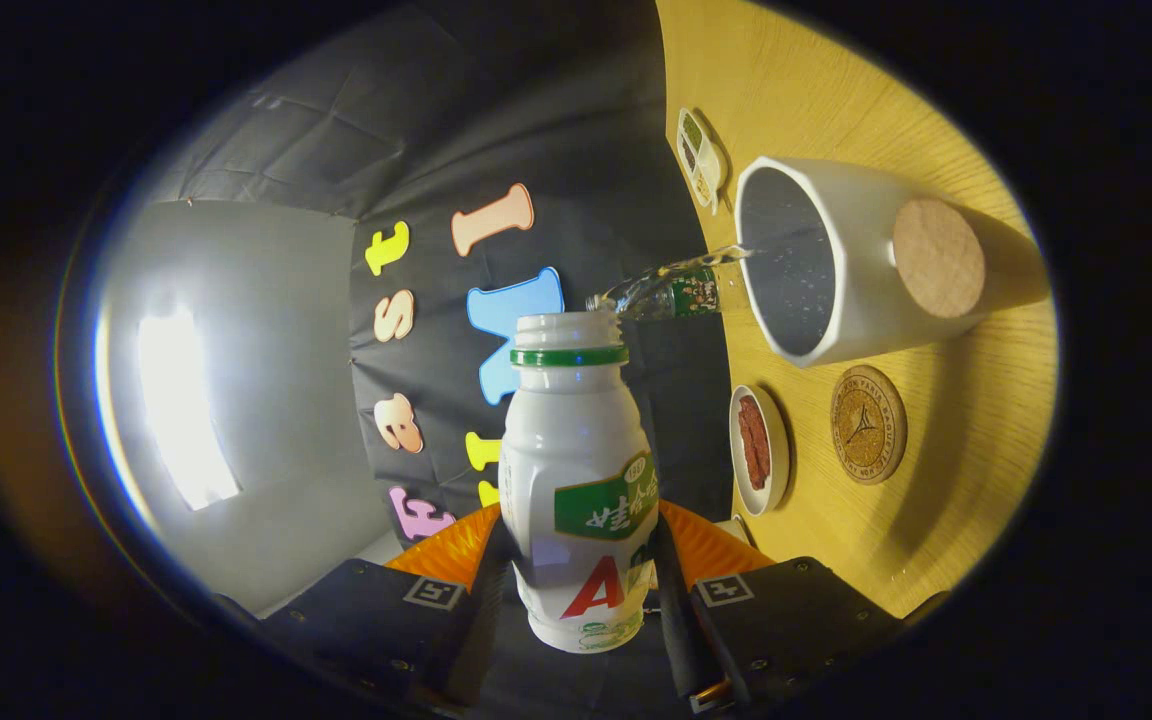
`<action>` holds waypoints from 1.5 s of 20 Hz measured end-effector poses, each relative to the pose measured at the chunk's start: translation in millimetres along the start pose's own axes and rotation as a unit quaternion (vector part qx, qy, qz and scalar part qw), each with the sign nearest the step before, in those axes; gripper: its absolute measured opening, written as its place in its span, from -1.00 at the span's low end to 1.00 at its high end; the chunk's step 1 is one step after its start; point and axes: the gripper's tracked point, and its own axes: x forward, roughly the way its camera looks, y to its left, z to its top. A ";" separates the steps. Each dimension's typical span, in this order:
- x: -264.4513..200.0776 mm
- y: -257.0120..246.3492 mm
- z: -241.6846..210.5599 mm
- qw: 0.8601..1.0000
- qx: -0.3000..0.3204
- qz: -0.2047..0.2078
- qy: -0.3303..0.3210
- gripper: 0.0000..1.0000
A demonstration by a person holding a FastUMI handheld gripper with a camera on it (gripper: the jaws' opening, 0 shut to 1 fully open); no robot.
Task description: Take the bottle from table, then pour the juice into the cup, finally place the bottle on the coaster
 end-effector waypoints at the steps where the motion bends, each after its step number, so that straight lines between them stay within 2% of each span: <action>1: -0.2 0.6 -0.7 1.000 0.001 0.001 0.000 0.39; 30: -0.7 10.4 -1.9 0.999 0.028 0.021 0.001 0.39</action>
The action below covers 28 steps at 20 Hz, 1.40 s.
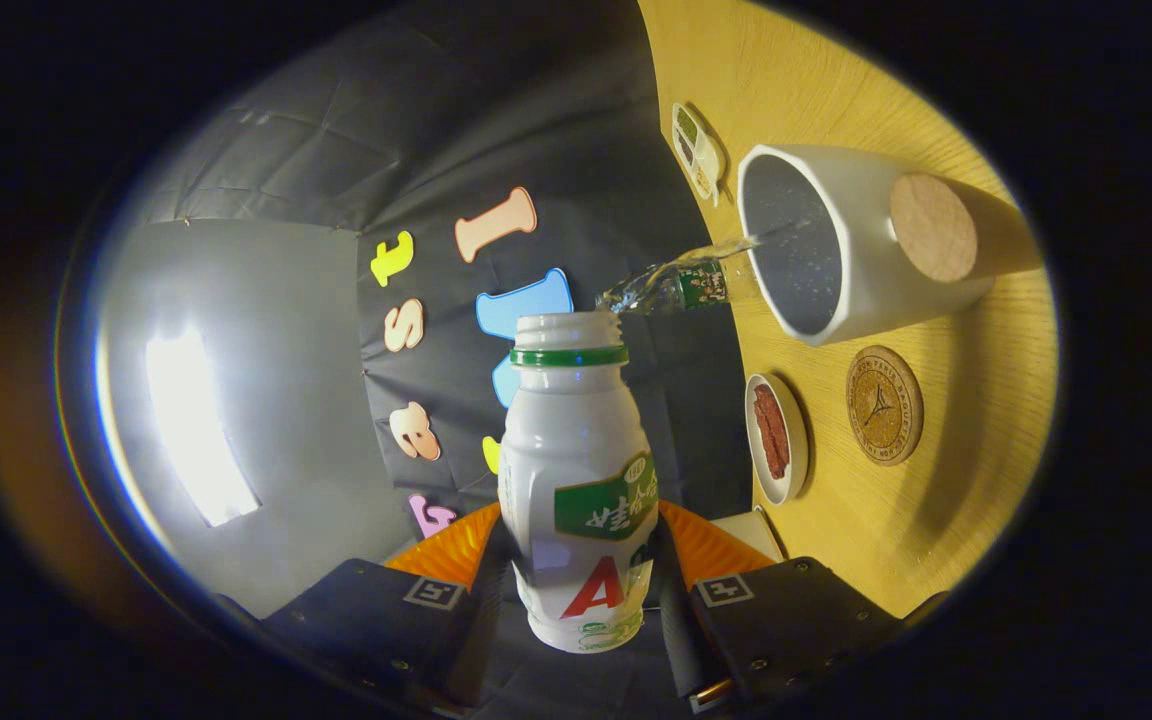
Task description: Take the bottle from table, then pour the juice into the cup, finally place the bottle on the coaster
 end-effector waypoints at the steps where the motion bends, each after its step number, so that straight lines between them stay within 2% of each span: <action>1: -1.0 1.3 -0.1 1.000 0.002 0.001 0.000 0.39; 28: -1.9 3.2 2.7 0.999 0.037 0.011 -0.007 0.38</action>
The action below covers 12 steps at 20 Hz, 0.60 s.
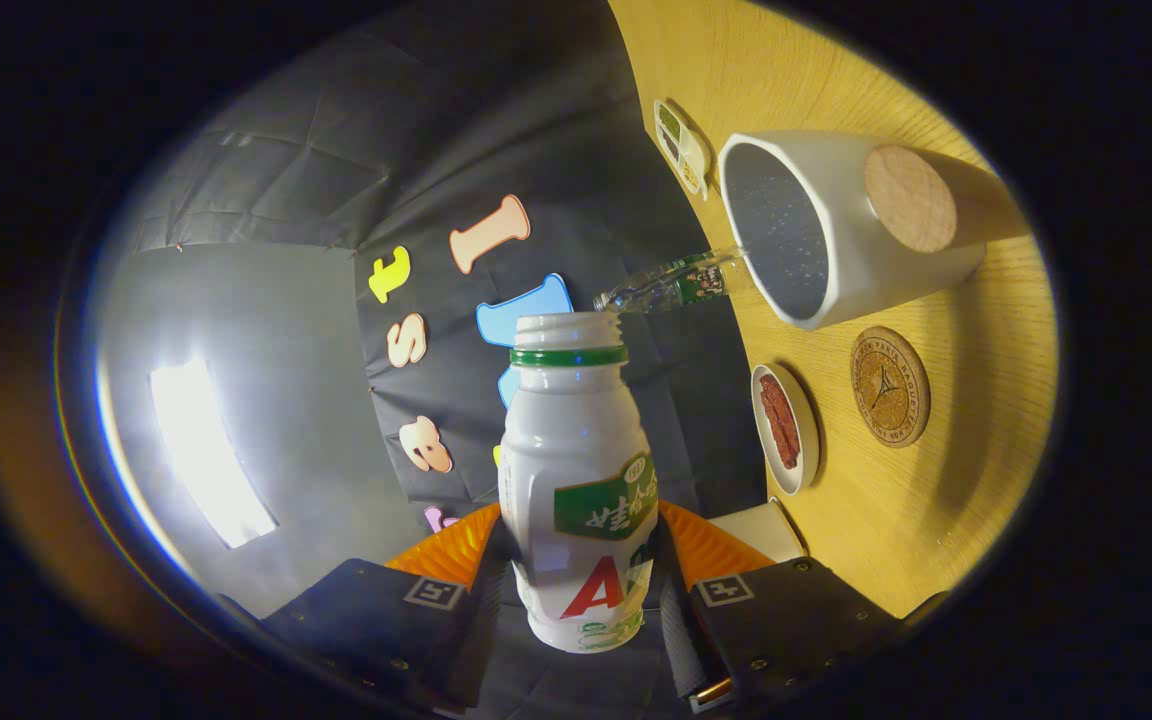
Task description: Take the bottle from table, then pour the juice into the cup, finally place the bottle on the coaster
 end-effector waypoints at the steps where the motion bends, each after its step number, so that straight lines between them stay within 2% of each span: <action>1: 0.3 0.5 -0.5 1.000 0.001 0.001 -0.001 0.38; 12: 1.3 -0.6 3.1 1.000 0.024 -0.002 -0.009 0.38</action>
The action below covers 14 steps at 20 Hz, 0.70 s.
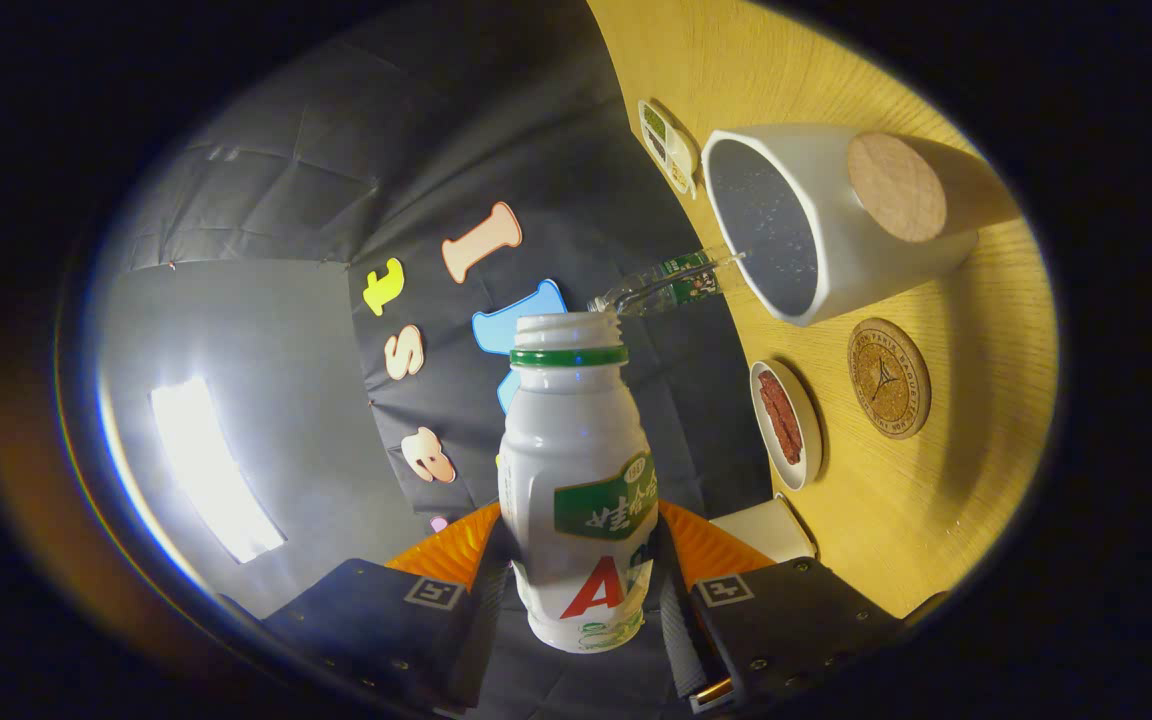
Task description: Take the bottle from table, then pour the juice into the cup, finally place the bottle on the coaster
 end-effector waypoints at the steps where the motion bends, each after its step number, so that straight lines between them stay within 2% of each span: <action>1: 1.6 0.9 0.8 1.000 0.002 0.000 -0.002 0.39; 14: 9.1 -3.7 5.1 0.999 0.050 -0.004 -0.022 0.38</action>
